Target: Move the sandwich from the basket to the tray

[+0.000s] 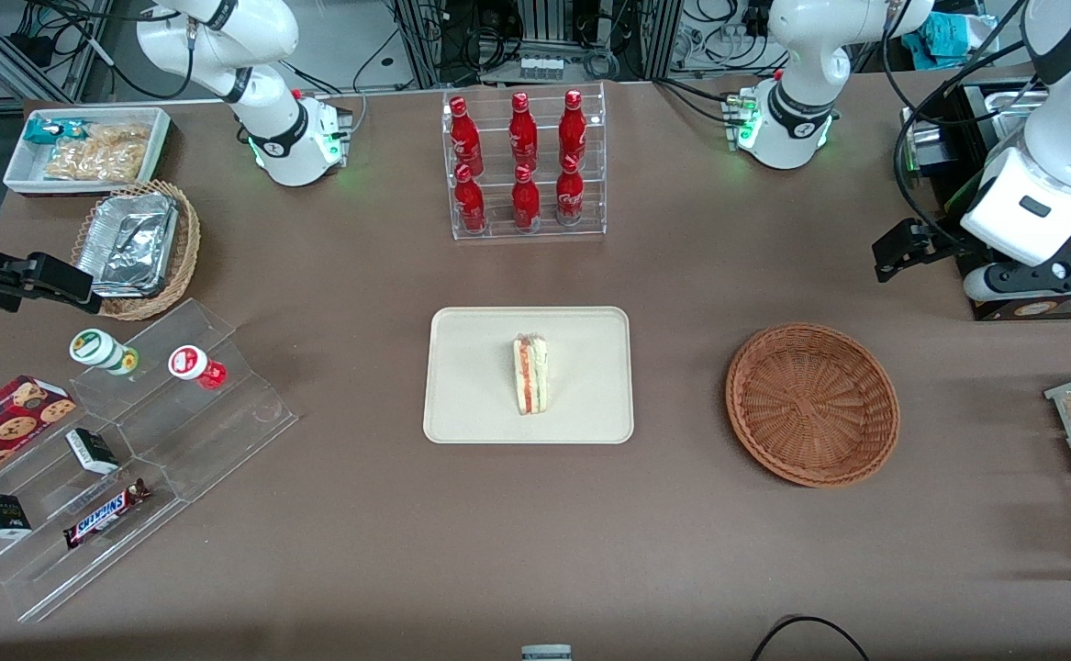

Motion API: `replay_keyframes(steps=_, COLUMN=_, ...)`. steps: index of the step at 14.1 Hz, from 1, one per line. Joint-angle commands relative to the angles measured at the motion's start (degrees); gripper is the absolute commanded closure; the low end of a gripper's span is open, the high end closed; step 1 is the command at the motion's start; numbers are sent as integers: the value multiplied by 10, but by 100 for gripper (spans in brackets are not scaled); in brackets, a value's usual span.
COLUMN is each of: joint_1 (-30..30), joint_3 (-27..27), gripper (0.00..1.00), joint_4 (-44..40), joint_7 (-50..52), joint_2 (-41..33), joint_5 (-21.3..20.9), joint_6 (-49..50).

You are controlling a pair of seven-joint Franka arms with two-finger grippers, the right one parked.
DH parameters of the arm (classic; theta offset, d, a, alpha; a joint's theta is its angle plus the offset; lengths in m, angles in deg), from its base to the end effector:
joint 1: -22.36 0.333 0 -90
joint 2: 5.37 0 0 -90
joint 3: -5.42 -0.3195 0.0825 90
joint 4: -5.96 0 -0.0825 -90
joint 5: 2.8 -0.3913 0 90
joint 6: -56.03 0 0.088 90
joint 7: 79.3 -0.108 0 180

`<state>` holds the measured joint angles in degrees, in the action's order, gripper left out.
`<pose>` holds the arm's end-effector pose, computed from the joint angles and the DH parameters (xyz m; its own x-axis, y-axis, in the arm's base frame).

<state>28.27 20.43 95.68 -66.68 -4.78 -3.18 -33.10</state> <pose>0.5563 -0.0876 0.6224 0.9979 0.0615 -0.0189 0.0613 -0.9981 -0.0083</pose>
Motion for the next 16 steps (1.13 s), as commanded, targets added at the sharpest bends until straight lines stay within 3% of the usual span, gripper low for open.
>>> replay_keyframes(steps=1, joint_1=3, joint_3=4, gripper=0, joint_4=-16, joint_7=-5, joint_2=6, joint_5=-1, joint_6=13)
replay_keyframes(steps=12, joint_1=0, joint_3=2, gripper=0, joint_4=-18, joint_7=-6, joint_2=14, joint_5=-2, joint_6=13)
replay_keyframes(steps=16, joint_1=-57, joint_3=-62, gripper=0, joint_4=-18, joint_7=-6, joint_2=15, joint_5=-2, joint_6=13)
